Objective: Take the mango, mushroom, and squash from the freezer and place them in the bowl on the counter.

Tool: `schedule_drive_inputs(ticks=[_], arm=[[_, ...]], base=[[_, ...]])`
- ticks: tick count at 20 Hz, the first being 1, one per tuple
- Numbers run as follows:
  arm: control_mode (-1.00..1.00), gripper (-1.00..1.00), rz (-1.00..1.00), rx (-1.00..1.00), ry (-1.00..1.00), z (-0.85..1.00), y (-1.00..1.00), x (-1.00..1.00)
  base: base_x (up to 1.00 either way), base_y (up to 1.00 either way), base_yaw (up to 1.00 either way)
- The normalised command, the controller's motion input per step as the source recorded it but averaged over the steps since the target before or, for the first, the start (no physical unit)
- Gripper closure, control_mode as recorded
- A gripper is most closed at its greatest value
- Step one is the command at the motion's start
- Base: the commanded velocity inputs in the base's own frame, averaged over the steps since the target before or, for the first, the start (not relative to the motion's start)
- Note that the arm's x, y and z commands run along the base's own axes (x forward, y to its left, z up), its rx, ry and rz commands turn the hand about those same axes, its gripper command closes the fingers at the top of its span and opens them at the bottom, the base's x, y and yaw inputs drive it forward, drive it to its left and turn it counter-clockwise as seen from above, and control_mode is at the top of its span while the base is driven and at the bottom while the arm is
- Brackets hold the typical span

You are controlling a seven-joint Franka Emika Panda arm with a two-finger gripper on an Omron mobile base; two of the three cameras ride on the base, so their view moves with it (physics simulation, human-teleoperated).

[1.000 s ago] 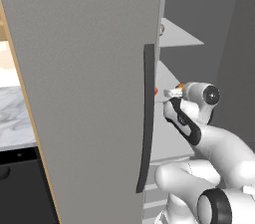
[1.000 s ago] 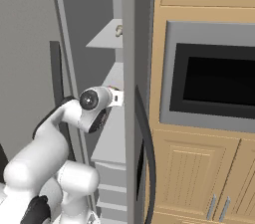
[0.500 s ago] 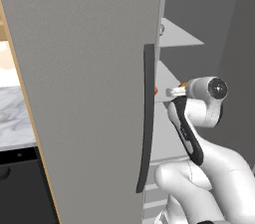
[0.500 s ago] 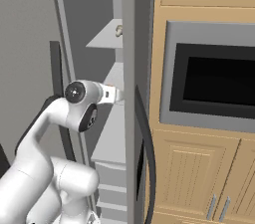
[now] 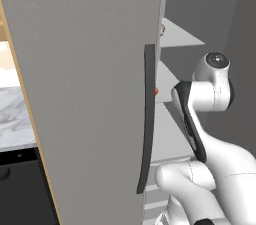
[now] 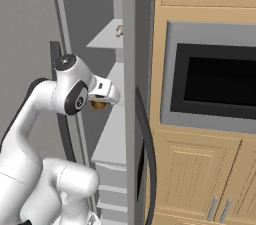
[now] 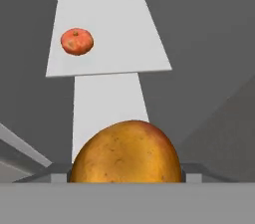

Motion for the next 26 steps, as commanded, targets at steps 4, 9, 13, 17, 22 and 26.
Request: schedule_drive_inputs(ticks=[4,9,13,17,22,26], arm=[[-1.0,1.0,-0.18,0.06,0.02,-0.11,0.01,-1.0],[-1.0,1.0,-0.04,0.16,-0.01,-0.05,0.0,-0.96],[-1.0,1.0,0.04,0.17,-0.01,0.0,0.0,-0.28],[-1.0,1.0,0.02,0.02,0.08,0.0,0.02,0.0],[-1.0,1.0,0.01,0.0,0.0,-0.01,0.0,0.0],[-1.0,1.0,0.0,0.0,0.0,0.0,0.0,-0.09]], base=[[0.0,0.0,0.0],[0.0,0.0,0.0],[0.0,0.0,0.0],[0.0,0.0,0.0],[0.0,0.0,0.0],[0.0,0.0,0.0]])
